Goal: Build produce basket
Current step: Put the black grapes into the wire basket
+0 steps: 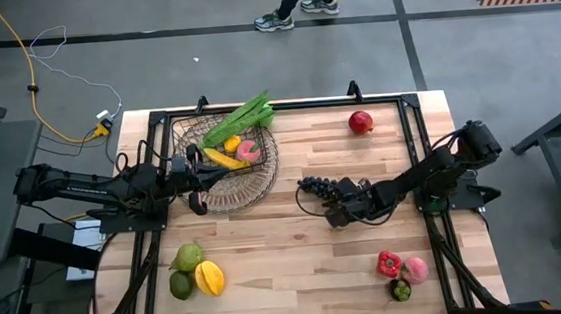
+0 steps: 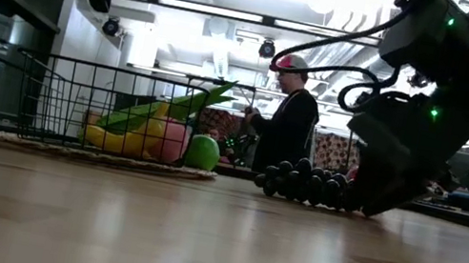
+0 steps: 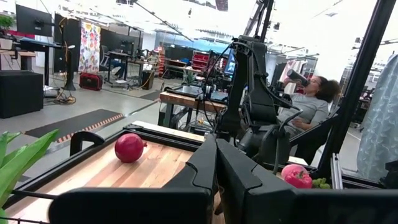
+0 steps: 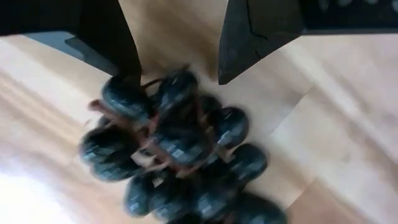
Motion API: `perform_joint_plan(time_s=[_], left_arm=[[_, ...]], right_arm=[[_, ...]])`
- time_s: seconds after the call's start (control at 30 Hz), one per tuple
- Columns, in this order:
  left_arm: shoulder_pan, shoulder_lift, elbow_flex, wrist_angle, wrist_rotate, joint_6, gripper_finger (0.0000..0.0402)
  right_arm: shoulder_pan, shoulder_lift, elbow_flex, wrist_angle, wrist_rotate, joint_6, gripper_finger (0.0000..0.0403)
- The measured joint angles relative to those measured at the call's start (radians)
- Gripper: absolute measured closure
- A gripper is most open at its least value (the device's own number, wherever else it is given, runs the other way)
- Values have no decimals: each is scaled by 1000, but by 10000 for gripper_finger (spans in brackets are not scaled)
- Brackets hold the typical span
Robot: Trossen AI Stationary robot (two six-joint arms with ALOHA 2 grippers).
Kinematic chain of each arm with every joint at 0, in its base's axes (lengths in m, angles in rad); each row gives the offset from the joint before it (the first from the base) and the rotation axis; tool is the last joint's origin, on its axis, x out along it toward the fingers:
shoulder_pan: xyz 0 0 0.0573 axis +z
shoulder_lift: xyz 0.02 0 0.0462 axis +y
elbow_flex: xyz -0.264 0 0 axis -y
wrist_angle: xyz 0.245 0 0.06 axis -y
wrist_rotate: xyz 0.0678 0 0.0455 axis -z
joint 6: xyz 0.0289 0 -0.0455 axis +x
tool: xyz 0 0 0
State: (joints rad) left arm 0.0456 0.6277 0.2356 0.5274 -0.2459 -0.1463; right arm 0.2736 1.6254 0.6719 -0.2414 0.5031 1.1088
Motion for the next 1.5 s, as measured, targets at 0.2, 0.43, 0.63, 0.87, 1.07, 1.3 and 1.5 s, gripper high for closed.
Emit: perform_joint_plan(time_s=[0.2,0.43,0.63,0.87,1.07,1.3,1.5], left_arm=[[0,0,0,0,0,0,402],[0,0,0,0,0,0,401],[0,0,0,0,0,0,401],[0,0,0,-1,0,0,401],[0,0,0,-7,0,0,401],[0,0,0,-7,0,0,402],[0,0,0,-7,0,0,401]], right_arm=[[-1,6,-1,-12,30,12,211],[-1,13,-1,-24,78,10,283],[1,13,-1,-33,133,-19,377],[2,-7,0,-45,156,-96,399],[2,-122,4,-77,152,-172,401],[2,-260,4,-94,140,-229,402],[2,-279,4,-93,104,-264,402]])
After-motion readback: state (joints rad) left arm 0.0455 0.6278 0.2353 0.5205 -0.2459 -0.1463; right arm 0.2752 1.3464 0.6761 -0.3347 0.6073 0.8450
